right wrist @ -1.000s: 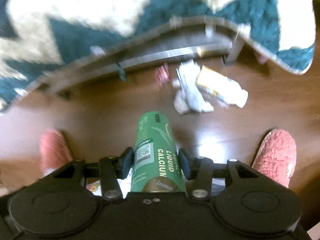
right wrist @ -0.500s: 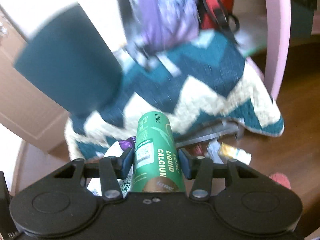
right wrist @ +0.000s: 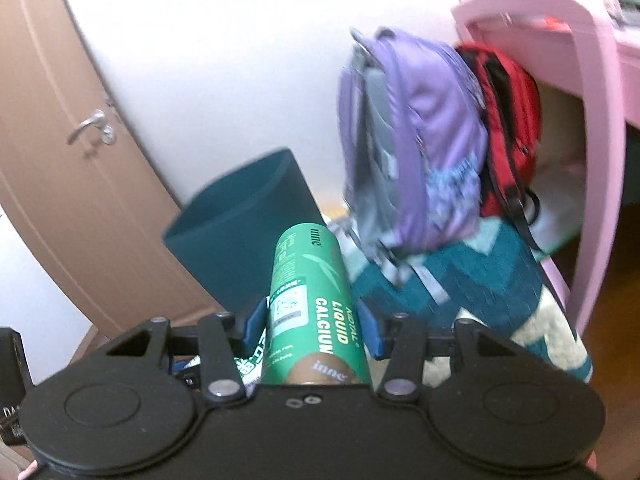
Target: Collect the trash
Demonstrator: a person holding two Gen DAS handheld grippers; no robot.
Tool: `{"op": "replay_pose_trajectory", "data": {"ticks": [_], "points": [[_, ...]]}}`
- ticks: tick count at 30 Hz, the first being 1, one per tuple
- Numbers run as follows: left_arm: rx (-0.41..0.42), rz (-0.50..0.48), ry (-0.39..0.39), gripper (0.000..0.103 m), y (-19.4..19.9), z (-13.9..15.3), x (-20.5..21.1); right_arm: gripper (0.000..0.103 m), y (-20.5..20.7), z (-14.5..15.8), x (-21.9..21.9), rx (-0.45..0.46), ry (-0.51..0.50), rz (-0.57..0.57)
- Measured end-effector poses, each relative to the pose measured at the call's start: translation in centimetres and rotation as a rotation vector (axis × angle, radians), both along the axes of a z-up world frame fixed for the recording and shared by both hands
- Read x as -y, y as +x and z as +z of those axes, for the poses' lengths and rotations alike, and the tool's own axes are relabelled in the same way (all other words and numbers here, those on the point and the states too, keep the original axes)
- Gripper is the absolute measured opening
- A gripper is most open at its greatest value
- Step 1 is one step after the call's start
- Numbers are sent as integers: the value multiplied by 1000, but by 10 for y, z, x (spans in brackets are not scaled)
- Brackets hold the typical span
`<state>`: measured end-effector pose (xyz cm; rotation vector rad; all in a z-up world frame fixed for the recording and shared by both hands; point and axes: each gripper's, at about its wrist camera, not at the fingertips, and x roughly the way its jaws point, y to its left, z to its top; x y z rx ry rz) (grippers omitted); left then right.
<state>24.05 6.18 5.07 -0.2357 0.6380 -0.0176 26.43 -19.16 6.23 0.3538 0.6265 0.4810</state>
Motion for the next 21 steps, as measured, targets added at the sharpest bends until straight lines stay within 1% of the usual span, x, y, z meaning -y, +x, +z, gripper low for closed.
{"op": "replay_pose_trajectory", "data": {"ticks": [1,2,4,6,9,10,13,15,18,21], "points": [[12,11,-14,33,2,8,-5,49,2,16,-7,33,-3,10],[18,21,-32,20,4,17,-11,49,4,23,-11,47,-5,13],[36,45,-61,19,9,33,-21,49,6,35,-17,72,1,19],[67,57,-64,18,12,47,-30,49,10,48,-23,96,2,25],[54,73,-70,18,18,50,-41,49,15,59,-32,117,-1,25],[51,76,-63,15,19,49,-43,49,16,61,-34,119,-1,25],[22,81,-69,14,23,39,-52,49,21,61,-39,120,-8,37],[-23,35,-66,14,24,27,-53,49,22,58,-41,114,-12,43],[-79,-8,-1,14,22,-1,-44,49,22,44,-40,91,-18,51],[-156,-55,21,14,22,-39,-34,49,22,20,-37,53,-40,56]]}}
